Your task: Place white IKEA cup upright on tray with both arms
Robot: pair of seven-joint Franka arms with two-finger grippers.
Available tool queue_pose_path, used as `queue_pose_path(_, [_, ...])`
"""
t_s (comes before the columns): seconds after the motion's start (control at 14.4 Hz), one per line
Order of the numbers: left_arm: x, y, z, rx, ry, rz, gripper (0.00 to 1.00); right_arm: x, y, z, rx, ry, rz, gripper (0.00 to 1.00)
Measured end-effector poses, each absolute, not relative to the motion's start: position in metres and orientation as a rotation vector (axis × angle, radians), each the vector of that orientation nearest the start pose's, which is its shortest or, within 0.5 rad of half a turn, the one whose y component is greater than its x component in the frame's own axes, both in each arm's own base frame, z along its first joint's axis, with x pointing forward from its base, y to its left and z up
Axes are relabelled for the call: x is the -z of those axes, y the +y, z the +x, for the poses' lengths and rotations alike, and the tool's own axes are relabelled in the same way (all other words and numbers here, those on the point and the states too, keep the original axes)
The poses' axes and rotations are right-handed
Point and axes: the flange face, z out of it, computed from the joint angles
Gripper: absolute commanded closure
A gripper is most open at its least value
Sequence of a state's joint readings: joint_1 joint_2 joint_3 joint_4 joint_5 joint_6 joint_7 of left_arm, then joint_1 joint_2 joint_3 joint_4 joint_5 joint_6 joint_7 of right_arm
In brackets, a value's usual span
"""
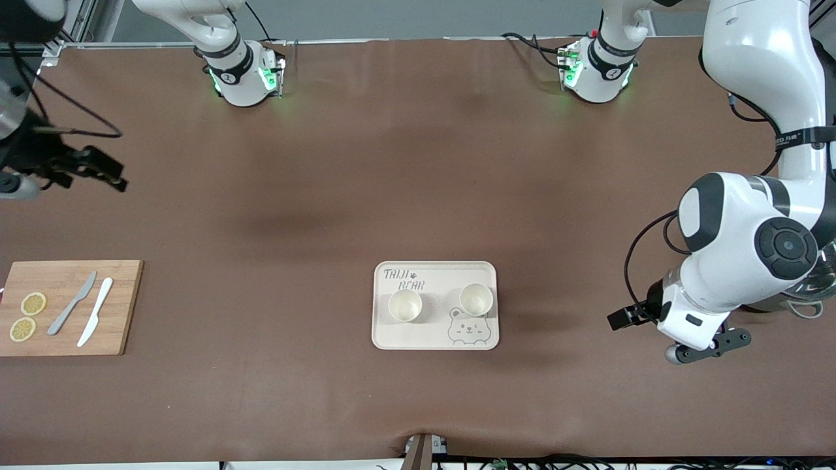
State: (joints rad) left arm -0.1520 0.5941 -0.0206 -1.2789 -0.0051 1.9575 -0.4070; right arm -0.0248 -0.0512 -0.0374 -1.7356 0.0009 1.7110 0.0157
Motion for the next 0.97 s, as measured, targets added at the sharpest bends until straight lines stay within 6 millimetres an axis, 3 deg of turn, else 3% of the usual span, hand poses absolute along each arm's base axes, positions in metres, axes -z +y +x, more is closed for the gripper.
queue_pose_path(0.14, [-0.427,-0.118,0.714,0.059,-0.282,-3.120,0.00,-0.577,-0.052,0.547,0.028,0.124,-3.137,0.00])
queue_pose_path(0.35, [-0.492,-0.100,0.697,0.079,-0.185,-3.120,0.00,-0.584,-0.040,0.549,0.052,0.090,-3.140,0.00])
queue_pose_path(0.55, [-0.547,-0.085,0.669,0.057,-0.107,-3.118,0.00,-0.607,-0.044,0.551,0.128,0.099,-3.140,0.00])
queue_pose_path(0.69, [-0.570,-0.083,0.652,0.014,-0.089,-3.132,0.00,-0.620,-0.053,0.550,0.154,0.125,-3.139,0.00])
queue_pose_path(0.97, [-0.629,-0.089,0.607,-0.020,-0.048,-3.140,0.00,-0.624,-0.061,0.549,0.161,0.147,-3.139,0.00])
